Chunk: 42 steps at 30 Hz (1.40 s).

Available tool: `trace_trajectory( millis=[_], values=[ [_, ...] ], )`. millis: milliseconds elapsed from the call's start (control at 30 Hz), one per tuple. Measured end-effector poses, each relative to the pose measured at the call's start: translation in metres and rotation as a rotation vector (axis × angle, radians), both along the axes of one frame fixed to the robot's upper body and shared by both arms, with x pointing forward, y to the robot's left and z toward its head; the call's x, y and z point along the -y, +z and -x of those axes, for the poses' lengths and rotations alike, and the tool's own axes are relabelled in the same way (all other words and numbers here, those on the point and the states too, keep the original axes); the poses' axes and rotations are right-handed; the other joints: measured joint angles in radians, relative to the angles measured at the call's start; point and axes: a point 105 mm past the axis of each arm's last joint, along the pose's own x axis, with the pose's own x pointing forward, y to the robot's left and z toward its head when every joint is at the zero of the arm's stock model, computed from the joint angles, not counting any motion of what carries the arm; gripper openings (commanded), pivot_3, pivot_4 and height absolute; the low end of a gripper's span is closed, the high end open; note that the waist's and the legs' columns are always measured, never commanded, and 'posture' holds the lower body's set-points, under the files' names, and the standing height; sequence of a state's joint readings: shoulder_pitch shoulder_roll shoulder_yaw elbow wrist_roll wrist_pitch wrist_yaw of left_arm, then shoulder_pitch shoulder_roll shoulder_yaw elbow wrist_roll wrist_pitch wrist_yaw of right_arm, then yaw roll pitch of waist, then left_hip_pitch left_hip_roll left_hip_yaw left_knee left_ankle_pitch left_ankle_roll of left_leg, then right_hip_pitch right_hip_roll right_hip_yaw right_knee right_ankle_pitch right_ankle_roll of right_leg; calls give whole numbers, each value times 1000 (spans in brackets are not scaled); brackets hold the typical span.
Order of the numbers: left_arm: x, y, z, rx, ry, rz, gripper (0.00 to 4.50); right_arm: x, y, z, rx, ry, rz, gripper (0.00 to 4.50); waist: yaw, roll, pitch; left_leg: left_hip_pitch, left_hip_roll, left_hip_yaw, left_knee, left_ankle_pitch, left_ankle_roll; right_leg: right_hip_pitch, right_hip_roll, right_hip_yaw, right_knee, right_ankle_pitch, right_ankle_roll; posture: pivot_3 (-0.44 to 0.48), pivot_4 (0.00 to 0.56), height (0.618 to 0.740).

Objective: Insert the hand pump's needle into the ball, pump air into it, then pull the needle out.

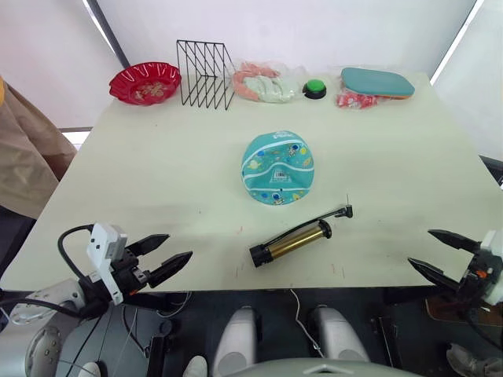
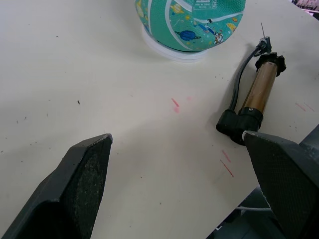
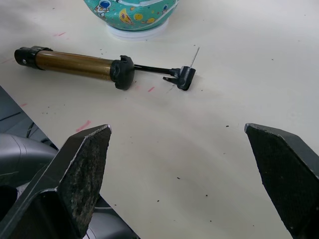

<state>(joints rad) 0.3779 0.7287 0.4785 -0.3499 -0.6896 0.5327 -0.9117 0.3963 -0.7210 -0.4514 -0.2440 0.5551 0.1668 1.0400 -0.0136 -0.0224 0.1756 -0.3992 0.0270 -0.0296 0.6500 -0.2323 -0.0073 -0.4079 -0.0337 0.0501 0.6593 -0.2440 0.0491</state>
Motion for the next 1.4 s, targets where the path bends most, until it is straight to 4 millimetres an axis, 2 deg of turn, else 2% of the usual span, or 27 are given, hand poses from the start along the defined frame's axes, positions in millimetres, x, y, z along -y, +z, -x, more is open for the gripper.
trace_trajectory(
  millis=[100, 233, 367, 500, 533, 667, 733, 767, 800, 833, 933, 1100, 1233, 1267, 1300, 1333, 1367, 1400],
  values=[
    [4, 2, -5, -4, -28, -6, 4460, -2, 1, 0, 7, -4, -3, 4500, 2, 0, 0, 0, 0, -1, 0, 0, 0, 0, 0, -1, 0, 0, 0, 0, 150, 740],
    [25, 24, -22, 14, -212, -89, 4460, -27, 25, -1, 109, 79, -17, 4500, 4, 1, 1, -1, 0, -1, 1, 0, 0, 0, 0, -1, 1, 0, 0, 0, 150, 740],
    [43, 27, -23, -2, -366, -152, 4460, -34, 31, 4, 109, 105, -39, 4500, 1, 1, 1, -2, 0, 1, -1, 0, 0, -2, 1, 1, -1, 0, 0, 0, 150, 740],
    [70, 49, -35, 48, -531, -204, 4460, -43, 47, 13, 117, 160, -23, 4500, 6, 2, 2, -3, -1, 0, -1, 0, 0, -2, 1, 0, 0, 0, 0, 0, 150, 740],
    [76, 49, -37, 23, -572, -253, 4460, -45, 54, 17, 127, 170, -22, 4500, 5, 2, 2, -3, -1, 0, -1, 0, 0, -2, 2, 0, 0, 0, 0, 0, 150, 740],
    [92, 41, -44, -52, -621, -368, 4460, -48, 59, 25, 108, 186, -20, 4500, 2, 1, 2, -3, -1, 0, -1, 0, 0, -2, 2, 1, 0, 0, 1, 0, 150, 740],
    [117, 43, -55, -112, -667, -382, 4460, -46, 61, 29, 92, 167, -20, 4500, 6, -1, 3, -3, -1, -1, 2, 0, 1, -1, 3, 0, 1, 0, 1, 0, 150, 740],
    [128, 48, -61, -102, -680, -384, 4460, -49, 63, 30, 92, 175, -21, 4500, 8, -2, 3, -4, -2, -3, 3, 0, 1, -1, 3, 0, 2, 0, 1, 0, 150, 740],
    [150, 53, -68, -96, -725, -427, 4460, -54, 68, 33, 109, 195, -15, 4500, 11, -2, 3, -6, -3, -4, 4, 0, 1, -1, 5, 1, 2, 0, 1, 0, 150, 740],
    [159, 53, -71, -88, -747, -461, 4460, -56, 70, 35, 115, 203, -12, 4500, 10, -3, 3, -5, -3, -4, 4, 0, 1, -1, 5, 2, 1, 1, 1, 0, 150, 740],
    [172, 43, -73, -101, -790, -536, 4460, -53, 66, 37, 97, 184, -23, 4500, -8, -3, 3, -5, -3, -2, 2, 0, 1, -2, 6, 5, 1, 2, 5, 0, 150, 740],
    [200, 34, -90, -67, -825, -624, 4460, -48, 65, 37, 108, 158, -16, 4500, 3, -2, 3, -9, -3, -5, 3, 0, 1, -4, 7, 3, 1, 2, 5, 0, 150, 740],
    [207, 18, -105, -66, -805, -704, 4460, -45, 63, 38, 110, 141, -11, 4500, 2, -2, 3, -10, -3, -5, 4, 0, 1, -4, 6, 4, 1, 2, 6, 0, 150, 740],
    [209, 15, -107, -65, -809, -722, 3944, -44, 62, 39, 110, 135, -10, 4500, 1, -2, 3, -11, -3, -5, 4, 0, 1, -4, 6, 4, 1, 2, 6, 0, 150, 740],
    [211, 13, -108, -60, -813, -728, 3740, -44, 62, 39, 112, 133, -12, 4500, 0, -2, 3, -11, -3, -5, 4, 0, 1, -4, 6, 4, 1, 2, 6, 0, 150, 740],
    [217, 11, -110, -52, -826, -740, 3231, -44, 61, 39, 115, 126, -14, 4500, 1, -2, 3, -11, -4, -6, 4, 0, 1, -5, 6, 3, 1, 2, 6, 0, 150, 740],
    [218, 11, -111, -47, -830, -745, 2909, -44, 61, 39, 115, 126, -14, 4500, 2, -2, 3, -12, -3, -6, 4, 0, 1, -5, 6, 3, 1, 2, 6, 0, 150, 740],
    [222, 8, -112, -44, -843, -756, 2909, -44, 61, 40, 114, 121, -16, 4500, 2, -2, 3, -12, -4, -6, 4, 0, 1, -5, 6, 3, 1, 2, 6, 0, 150, 740]
  ],
)
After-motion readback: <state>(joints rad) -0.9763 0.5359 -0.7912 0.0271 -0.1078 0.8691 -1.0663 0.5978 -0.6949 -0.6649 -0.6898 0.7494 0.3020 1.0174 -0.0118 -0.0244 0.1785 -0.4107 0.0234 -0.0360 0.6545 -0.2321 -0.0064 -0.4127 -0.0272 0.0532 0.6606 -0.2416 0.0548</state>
